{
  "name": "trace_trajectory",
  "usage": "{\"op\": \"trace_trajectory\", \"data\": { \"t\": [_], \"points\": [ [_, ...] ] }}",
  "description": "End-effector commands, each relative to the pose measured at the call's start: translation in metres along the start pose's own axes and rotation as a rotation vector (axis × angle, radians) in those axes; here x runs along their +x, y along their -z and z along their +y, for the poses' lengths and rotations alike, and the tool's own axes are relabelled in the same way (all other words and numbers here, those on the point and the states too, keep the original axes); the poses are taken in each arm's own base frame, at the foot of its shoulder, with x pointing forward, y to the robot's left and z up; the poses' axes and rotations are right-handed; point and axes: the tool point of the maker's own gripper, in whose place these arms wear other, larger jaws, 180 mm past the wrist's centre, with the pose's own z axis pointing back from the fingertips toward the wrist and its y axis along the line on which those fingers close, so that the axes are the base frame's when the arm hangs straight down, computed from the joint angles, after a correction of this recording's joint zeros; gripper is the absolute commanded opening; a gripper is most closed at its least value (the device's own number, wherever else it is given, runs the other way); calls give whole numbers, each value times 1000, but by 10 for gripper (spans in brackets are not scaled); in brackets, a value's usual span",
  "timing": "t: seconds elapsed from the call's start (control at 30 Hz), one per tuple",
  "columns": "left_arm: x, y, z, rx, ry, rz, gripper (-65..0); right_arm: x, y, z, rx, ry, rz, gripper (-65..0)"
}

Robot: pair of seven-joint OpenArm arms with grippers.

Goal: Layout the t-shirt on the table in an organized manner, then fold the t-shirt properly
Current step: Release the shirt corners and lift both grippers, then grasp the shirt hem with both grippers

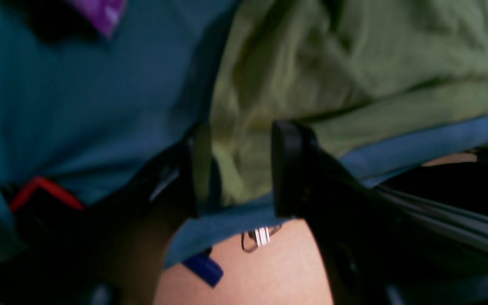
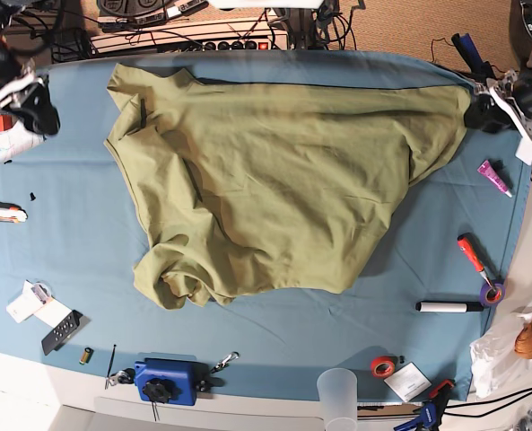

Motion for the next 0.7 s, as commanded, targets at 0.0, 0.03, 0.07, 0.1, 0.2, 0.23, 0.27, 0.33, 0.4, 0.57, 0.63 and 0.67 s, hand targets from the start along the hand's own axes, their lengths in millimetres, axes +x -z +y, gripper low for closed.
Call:
{"op": "trace_trajectory", "data": {
  "t": [0.0, 0.03, 0.07, 0.1, 0.2, 0.23, 0.27, 0.33, 0.4, 0.57, 0.63, 0.67],
  "points": [
    [19, -5, -2, -6, 29, -59, -405, 16, 3, 2, 1, -41, -34, -448],
    [26, -5, -1, -3, 36, -78, -405, 18, 10, 1, -8, -57, -24, -448],
    [33, -4, -1, 1, 43, -95, -405, 19, 19, 1, -17, -76, -6, -448],
    [40, -4, 0, 6, 52, -115, -406, 19, 29, 2, -24, -96, 18, -448],
    [68, -5, 3, 32, 86, -190, -406, 17, 60, 10, -26, -173, 86, -448],
    [78, -5, 4, 40, 97, -217, -410, 21, 71, 15, -23, -203, 84, -448],
    [86, -6, 5, 48, 108, -239, -412, 25, 81, 20, -24, -236, 80, -448],
    [100, -7, 7, 67, 127, -267, -421, 35, 100, 28, -32, -308, 69, -448],
    [111, -8, 9, 75, 133, -288, -421, 44, 115, 33, -62, -351, 65, -448],
    [115, 16, -2, 9, 138, -256, -420, 55, 143, 54, -62, -439, 88, -448],
    [113, 36, -14, -30, 164, -208, -420, 50, 150, 64, -37, -467, 106, -448],
    [115, 46, -20, -42, 183, -194, -420, 47, 154, 69, -23, -479, 114, -448]
  ]
}}
